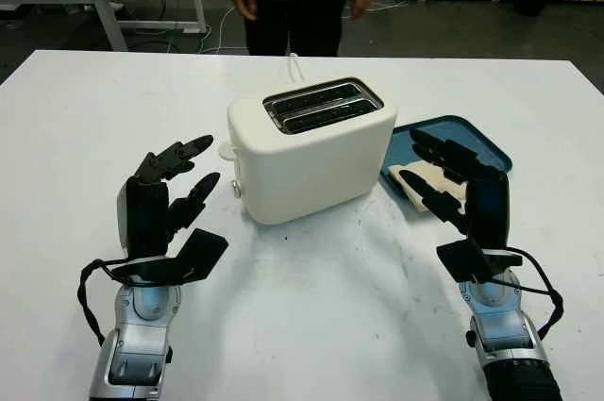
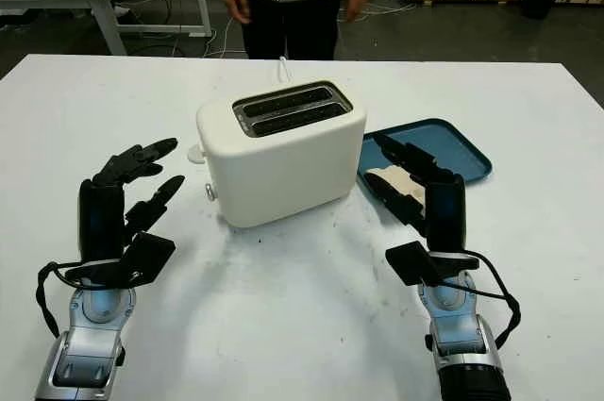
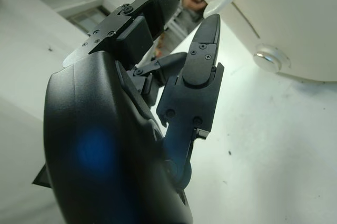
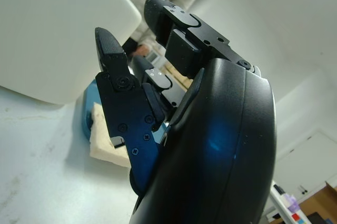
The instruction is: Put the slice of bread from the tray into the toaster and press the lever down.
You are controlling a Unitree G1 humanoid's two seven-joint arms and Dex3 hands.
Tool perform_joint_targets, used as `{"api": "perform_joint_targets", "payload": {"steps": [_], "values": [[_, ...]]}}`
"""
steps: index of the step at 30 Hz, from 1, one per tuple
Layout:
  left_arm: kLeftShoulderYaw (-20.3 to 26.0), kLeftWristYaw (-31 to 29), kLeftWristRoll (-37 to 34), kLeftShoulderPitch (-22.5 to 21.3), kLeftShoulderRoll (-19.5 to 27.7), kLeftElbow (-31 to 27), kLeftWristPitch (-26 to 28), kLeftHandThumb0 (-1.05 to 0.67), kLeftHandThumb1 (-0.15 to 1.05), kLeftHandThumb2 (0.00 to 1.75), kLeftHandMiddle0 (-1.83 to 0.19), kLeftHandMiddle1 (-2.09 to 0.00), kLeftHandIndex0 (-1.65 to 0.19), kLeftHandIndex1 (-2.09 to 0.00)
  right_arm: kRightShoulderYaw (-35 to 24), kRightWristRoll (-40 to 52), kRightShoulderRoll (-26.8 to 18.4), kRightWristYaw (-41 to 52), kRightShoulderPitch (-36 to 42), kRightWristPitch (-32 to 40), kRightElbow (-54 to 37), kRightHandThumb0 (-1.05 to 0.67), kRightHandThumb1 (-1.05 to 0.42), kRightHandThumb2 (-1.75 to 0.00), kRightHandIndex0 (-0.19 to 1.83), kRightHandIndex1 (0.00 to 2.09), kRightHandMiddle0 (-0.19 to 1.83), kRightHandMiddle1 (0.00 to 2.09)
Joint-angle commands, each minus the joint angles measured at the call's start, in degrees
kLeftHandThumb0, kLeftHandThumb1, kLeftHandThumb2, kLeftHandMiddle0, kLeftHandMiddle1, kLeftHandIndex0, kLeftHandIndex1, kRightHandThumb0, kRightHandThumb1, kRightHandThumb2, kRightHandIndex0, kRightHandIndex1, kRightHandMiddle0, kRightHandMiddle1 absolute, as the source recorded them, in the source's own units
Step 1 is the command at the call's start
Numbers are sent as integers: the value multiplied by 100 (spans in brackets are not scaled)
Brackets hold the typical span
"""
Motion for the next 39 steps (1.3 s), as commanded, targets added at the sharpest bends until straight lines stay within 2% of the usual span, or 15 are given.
{"api": "perform_joint_targets", "payload": {"steps": [1, 11, 15, 23, 27, 33, 39], "values": [[16, 35, 15, 59, 8, -61, -53, -34, 92, 6, -47, -119, -78, -28, 4, -7, -11, -64, 39, -103, -76, -21, -81, 0, 94, 2, 86, 0], [-1, -80, 1, -18, -34, -151, 226, -33, 92, 6, -43, -123, -73, -36, 71, 50, -26, 31, -168, -8, 182, -21, -81, 0, 94, 1, 86, 0], [46, -4, -1, -70, 4, -55, 154, -34, 92, 4, -43, -121, -70, -38, 40, 12, -215, 95, -173, -121, 129, -21, -79, 0, 94, 1, 85, 0], [56, 21, -35, -203, 69, 90, 47, -37, 92, 5, -42, -116, -65, -40, -341, -735, -1442, 29, 54, -270, -205, -24, -74, 0, 84, 0, 80, 0], [33, -4, -16, -247, 53, 78, 131, -39, 92, 6, -42, -117, -64, -43, -403, -1281, -1981, 36, 221, -46, -323, -25, -75, -1, 73, 0, 71, 0], [6, -4, -1, -274, 35, 57, 138, -39, 92, 6, -41, -123, -62, -50, -151, -2492, -2581, -192, 315, 344, -264, -31, -76, 0, 64, 0, 63, 0], [-5, -16, 7, -240, 18, -14, 164, -39, 92, 6, -40, -127, -58, -58, 265, -3030, -2874, -101, 253, 779, -101, -35, -73, 0, 52, 0, 53, 0]]}}
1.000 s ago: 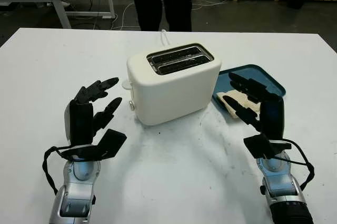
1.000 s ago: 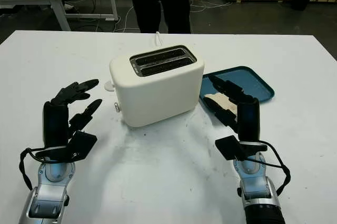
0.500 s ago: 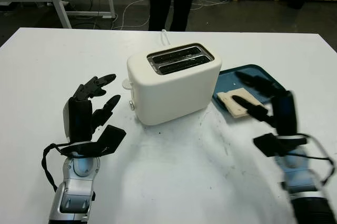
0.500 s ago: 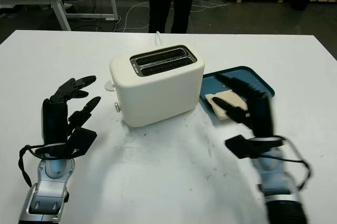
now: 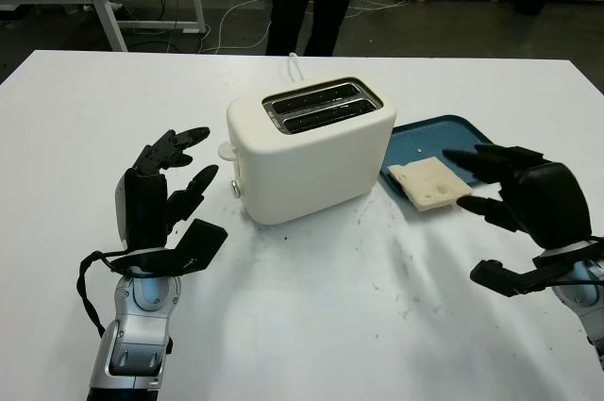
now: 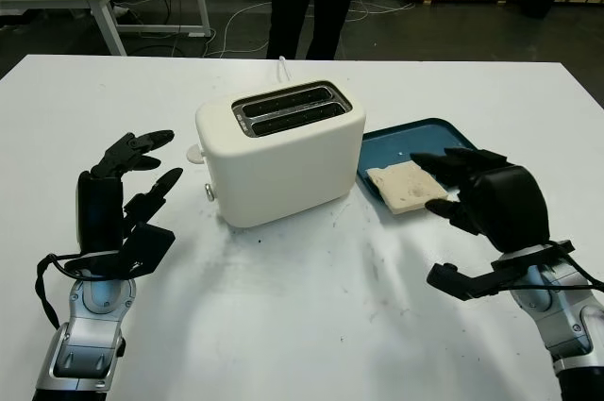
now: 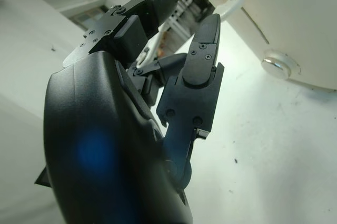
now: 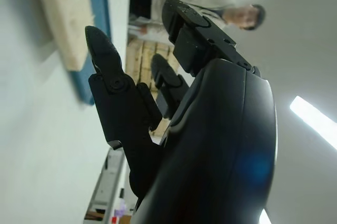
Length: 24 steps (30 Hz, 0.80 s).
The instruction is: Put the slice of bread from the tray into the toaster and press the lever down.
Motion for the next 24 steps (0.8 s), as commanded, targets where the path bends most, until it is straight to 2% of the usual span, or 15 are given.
{"api": "perform_joint_targets", "payload": {"steps": [1, 5, 13, 18, 24], "values": [[-26, -31, 43, -8, -5, -113, 67, -39, 92, 6, -39, -127, -58, -59, 206, -199, -106, -53, -62, 144, 173, -35, -73, 0, 51, 0, 53, 0], [-38, -25, 36, 27, 0, -116, 1, -39, 92, 7, -40, -127, -56, -62, 570, -503, -120, -227, -256, 427, 540, -36, -74, -1, 49, 0, 50, 0], [-57, -17, 62, 42, 6, -83, -4, -39, 92, 6, -42, -129, -54, -68, 1483, -1024, 8, -1527, -1006, 521, 2090, -35, -72, 0, 49, 0, 51, 0], [-69, -30, 78, 44, 38, -75, -37, -40, 92, 6, -41, -129, -53, -71, 1977, -1051, 62, -1955, -1454, 601, 2885, -34, -74, -1, 48, 0, 49, 0], [-89, -42, 36, 57, 22, -57, -62, -42, 92, 7, -41, -129, -51, -74, 2535, -1192, 131, -2954, -1896, 662, 3764, -30, -78, -2, 53, 2, 52, 1]]}}
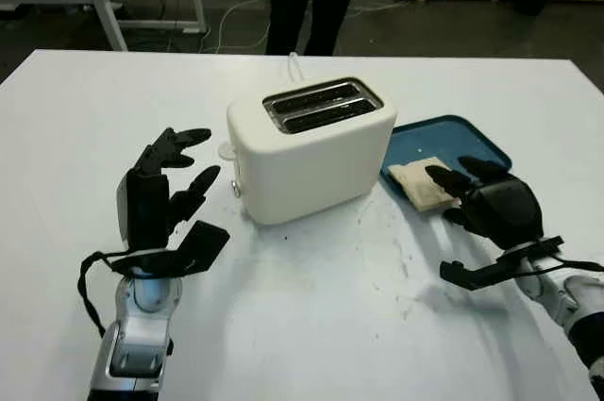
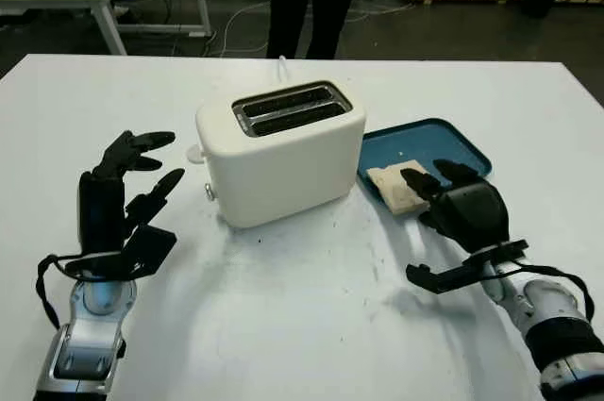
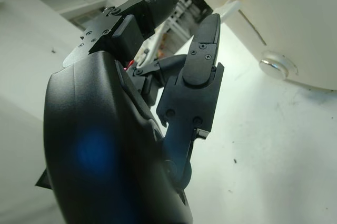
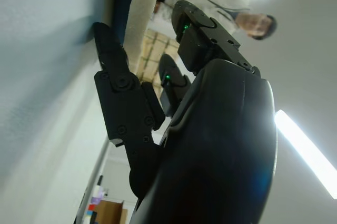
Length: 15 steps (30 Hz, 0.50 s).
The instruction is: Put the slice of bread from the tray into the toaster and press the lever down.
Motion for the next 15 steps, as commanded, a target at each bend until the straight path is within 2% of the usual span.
{"api": "perform_joint_targets", "payload": {"steps": [1, 15], "values": [[-35, -26, -9, 22, 8, 0, -57, -43, 92, 7, -41, -129, -51, -74, 204, -98, 85, -152, -130, 106, 280, -29, -79, -2, 53, 2, 52, 1], [25, 22, -20, 33, 41, -39, -160, -37, 92, 7, -41, -130, -49, -78, 657, 128, 38, -415, -446, 57, 806, -25, -86, -1, 60, 2, 57, 1]]}}
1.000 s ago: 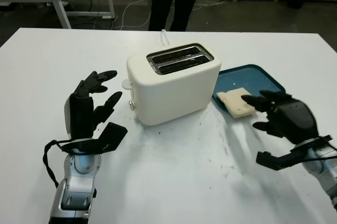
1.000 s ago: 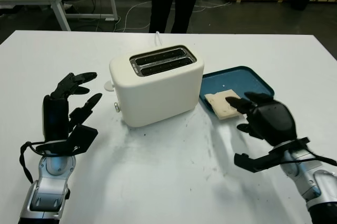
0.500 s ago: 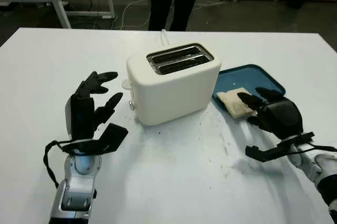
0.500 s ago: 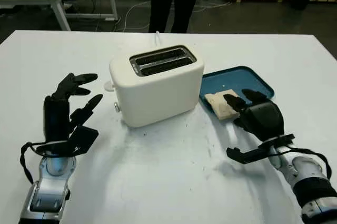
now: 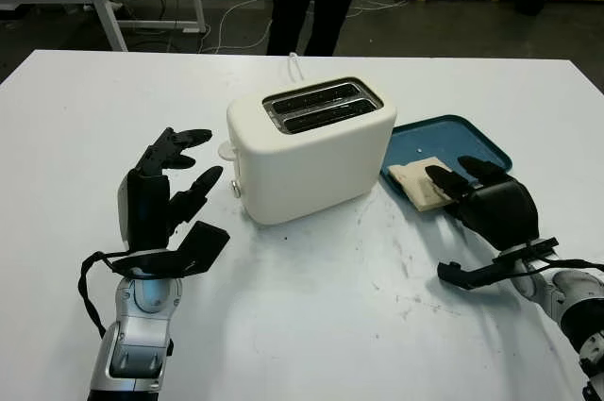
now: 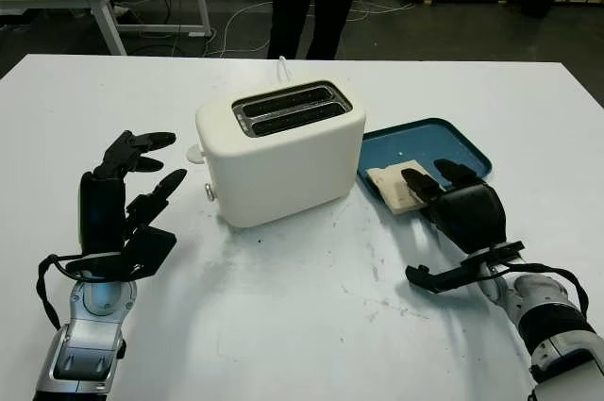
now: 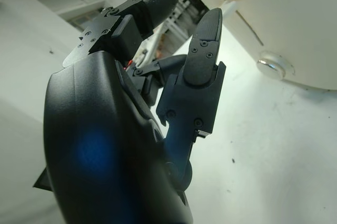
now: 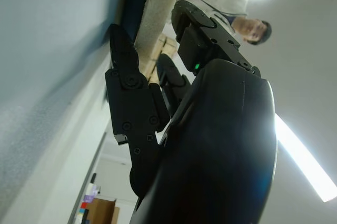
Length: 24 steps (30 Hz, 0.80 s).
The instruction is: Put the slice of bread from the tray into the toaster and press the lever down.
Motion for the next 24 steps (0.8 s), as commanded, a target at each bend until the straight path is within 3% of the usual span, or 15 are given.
{"api": "perform_joint_targets", "payload": {"steps": [1, 5, 7, 8, 10, 12, 14, 18, 21, 23, 24], "values": [[12, 59, 29, 28, 3, -39, -91, -36, 92, 6, -41, -129, -49, -78, 88, 56, 19, -55, -26, -14, 91, -23, -87, -1, 62, 2, 59, 2], [4, 87, 32, 32, -10, -25, -99, -36, 92, 6, -42, -129, -49, -78, 265, -89, 25, -589, -134, -42, 296, -19, -91, -1, 85, 7, 75, 5], [-4, 96, 41, 40, -13, -25, -95, -36, 92, 6, -42, -129, -49, -79, 350, -103, 55, -870, -188, -34, 418, -19, -92, -2, 112, 12, 95, 7], [-8, 88, 28, 47, -19, -34, -84, -36, 92, 6, -41, -129, -49, -79, 385, -92, 69, -997, -211, -43, 467, -20, -92, -4, 111, 34, 103, 6], [-20, 84, 40, 77, -46, -86, -23, -35, 92, 6, -41, -129, -48, -79, 456, -70, 99, -1194, -260, -53, 563, -26, -92, -8, 88, 105, 115, 5], [-24, 85, 56, 97, -65, -115, 10, -35, 92, 6, -40, -128, -48, -78, 522, -55, 114, -1301, -305, -56, 647, -31, -92, -10, 78, 134, 121, 7], [-20, 94, 76, 105, -74, -103, -12, -35, 92, 6, -41, -128, -48, -78, 583, -45, 107, -1327, -346, -57, 697, -33, -92, -10, 74, 142, 123, 8], [-13, 109, 65, 114, -72, -64, -89, -35, 92, 6, -42, -128, -48, -79, 660, -23, 79, -1374, -393, -77, 721, -33, -92, -11, 78, 134, 122, 11], [-15, 121, 80, 122, -58, -42, -112, -36, 92, 6, -42, -127, -48, -78, 679, -8, 67, -1417, -419, -74, 714, -33, -92, -10, 75, 140, 119, 18], [-17, 98, 66, 138, -70, -64, -71, -37, 92, 8, -41, -127, -48, -78, 673, 13, 47, -1389, -440, -78, 690, -34, -92, -13, 72, 144, 94, 69], [-17, 87, 54, 142, -75, -71, -60, -37, 92, 8, -41, -126, -48, -78, 666, 29, 40, -1380, -452, -92, 686, -34, -92, -14, 72, 144, 86, 84]]}}
